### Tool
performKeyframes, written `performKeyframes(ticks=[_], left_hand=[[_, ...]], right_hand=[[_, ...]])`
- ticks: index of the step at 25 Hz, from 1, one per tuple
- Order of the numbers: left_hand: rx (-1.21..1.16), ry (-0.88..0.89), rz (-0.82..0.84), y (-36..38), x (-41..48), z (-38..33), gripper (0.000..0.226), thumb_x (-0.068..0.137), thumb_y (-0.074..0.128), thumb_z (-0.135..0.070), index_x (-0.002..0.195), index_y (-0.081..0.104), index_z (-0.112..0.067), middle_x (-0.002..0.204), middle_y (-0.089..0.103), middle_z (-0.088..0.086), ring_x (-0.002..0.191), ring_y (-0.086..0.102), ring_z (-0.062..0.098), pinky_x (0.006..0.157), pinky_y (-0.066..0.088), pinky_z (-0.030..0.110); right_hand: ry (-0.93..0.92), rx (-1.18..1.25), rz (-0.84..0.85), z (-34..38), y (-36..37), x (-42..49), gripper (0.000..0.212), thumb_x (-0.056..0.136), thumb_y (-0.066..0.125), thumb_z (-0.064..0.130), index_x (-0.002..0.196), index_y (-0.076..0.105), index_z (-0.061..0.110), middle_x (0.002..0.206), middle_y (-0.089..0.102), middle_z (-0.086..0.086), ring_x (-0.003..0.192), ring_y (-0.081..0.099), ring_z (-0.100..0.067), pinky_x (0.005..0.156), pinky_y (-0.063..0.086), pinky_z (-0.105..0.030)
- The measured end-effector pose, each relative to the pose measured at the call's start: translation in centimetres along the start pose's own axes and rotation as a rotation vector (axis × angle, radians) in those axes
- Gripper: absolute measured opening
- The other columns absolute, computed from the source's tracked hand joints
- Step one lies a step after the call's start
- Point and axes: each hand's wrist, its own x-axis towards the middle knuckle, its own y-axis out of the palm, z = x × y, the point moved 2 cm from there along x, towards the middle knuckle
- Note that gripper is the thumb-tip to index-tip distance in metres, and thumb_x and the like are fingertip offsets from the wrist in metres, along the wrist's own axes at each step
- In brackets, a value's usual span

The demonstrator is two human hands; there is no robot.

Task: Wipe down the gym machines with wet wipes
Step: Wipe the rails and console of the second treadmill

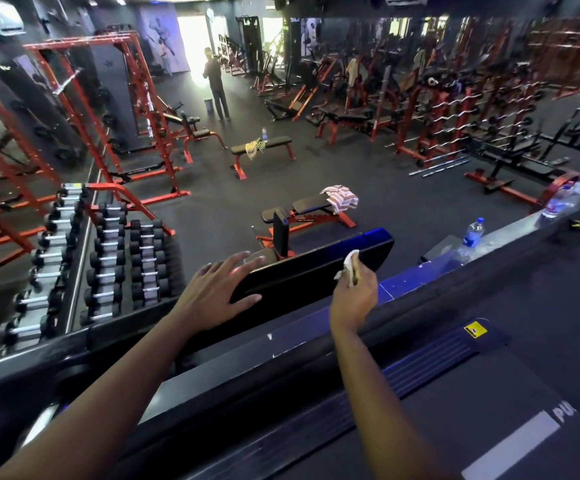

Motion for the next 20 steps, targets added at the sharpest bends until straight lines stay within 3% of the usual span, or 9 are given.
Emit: performKeyframes(ticks=[3,7,9,11,13,15,17,20], left_hand=[[0.032,0.029,0.056,1.1,1.4,0.1,0.087,0.074,0.002,-0.084,0.149,0.01,-0.042,0.154,0.026,-0.006,0.134,0.039,0.02,0.108,0.031,0.039],[0.007,0.053,0.048,1.4,1.7,0.3,0.079,0.077,0.007,-0.078,0.148,0.007,-0.044,0.153,0.026,-0.01,0.133,0.04,0.016,0.103,0.037,0.036],[0.006,0.063,0.039,1.5,1.8,0.3,0.077,0.078,0.009,-0.076,0.148,0.005,-0.045,0.153,0.025,-0.012,0.133,0.04,0.014,0.1,0.039,0.035],[0.013,0.064,0.033,1.6,1.7,0.4,0.078,0.078,0.008,-0.077,0.149,0.004,-0.044,0.154,0.024,-0.012,0.134,0.038,0.014,0.1,0.04,0.036],[0.011,0.068,0.02,1.6,1.7,0.4,0.079,0.078,0.008,-0.077,0.149,0.004,-0.043,0.154,0.025,-0.011,0.134,0.038,0.014,0.099,0.041,0.036],[0.001,0.07,0.015,1.6,1.8,0.4,0.079,0.078,0.008,-0.077,0.149,0.005,-0.044,0.153,0.026,-0.011,0.135,0.038,0.015,0.1,0.041,0.037],[-0.006,0.071,0.013,1.8,1.8,0.4,0.079,0.077,0.008,-0.076,0.149,0.006,-0.043,0.153,0.026,-0.011,0.135,0.037,0.014,0.101,0.04,0.037],[-0.012,0.071,0.006,1.9,1.9,0.4,0.079,0.077,0.008,-0.077,0.149,0.008,-0.043,0.152,0.028,-0.012,0.134,0.038,0.015,0.1,0.041,0.037]], right_hand=[[-0.159,-0.058,0.089,0.9,1.8,-3.8,0.04,0.079,0.062,-0.01,0.113,0.067,0.009,0.092,0.058,-0.008,0.079,0.057,-0.021,0.07,0.048,-0.028],[-0.394,-0.1,0.296,1.4,3.5,-9.2,0.028,0.084,0.055,0.009,0.107,0.069,0.014,0.084,0.059,-0.002,0.072,0.057,-0.018,0.064,0.047,-0.026],[-0.405,-0.081,0.361,1.9,2.5,-7.6,0.027,0.083,0.057,0.006,0.106,0.07,0.012,0.088,0.062,0.001,0.078,0.059,-0.011,0.069,0.052,-0.027],[-0.309,-0.136,0.276,2.3,0.9,-2.7,0.028,0.083,0.06,-0.001,0.108,0.069,0.009,0.095,0.063,0.005,0.084,0.056,0.001,0.079,0.051,-0.019],[-0.26,-0.355,0.184,2.5,-0.5,3.2,0.031,0.087,0.055,-0.002,0.114,0.066,0.008,0.109,0.063,-0.003,0.096,0.055,-0.013,0.084,0.045,-0.023],[-0.268,-0.582,0.219,2.0,-0.9,6.8,0.038,0.088,0.047,-0.006,0.12,0.062,0.009,0.119,0.059,-0.01,0.103,0.049,-0.025,0.077,0.036,-0.024],[-0.308,-0.712,0.298,1.4,0.0,6.6,0.045,0.087,0.043,-0.01,0.125,0.059,0.009,0.12,0.057,-0.012,0.102,0.045,-0.029,0.072,0.034,-0.025],[-0.417,-0.732,0.351,2.5,1.8,2.6,0.043,0.083,0.044,-0.009,0.121,0.058,0.005,0.109,0.059,-0.015,0.094,0.046,-0.03,0.077,0.042,-0.033]])
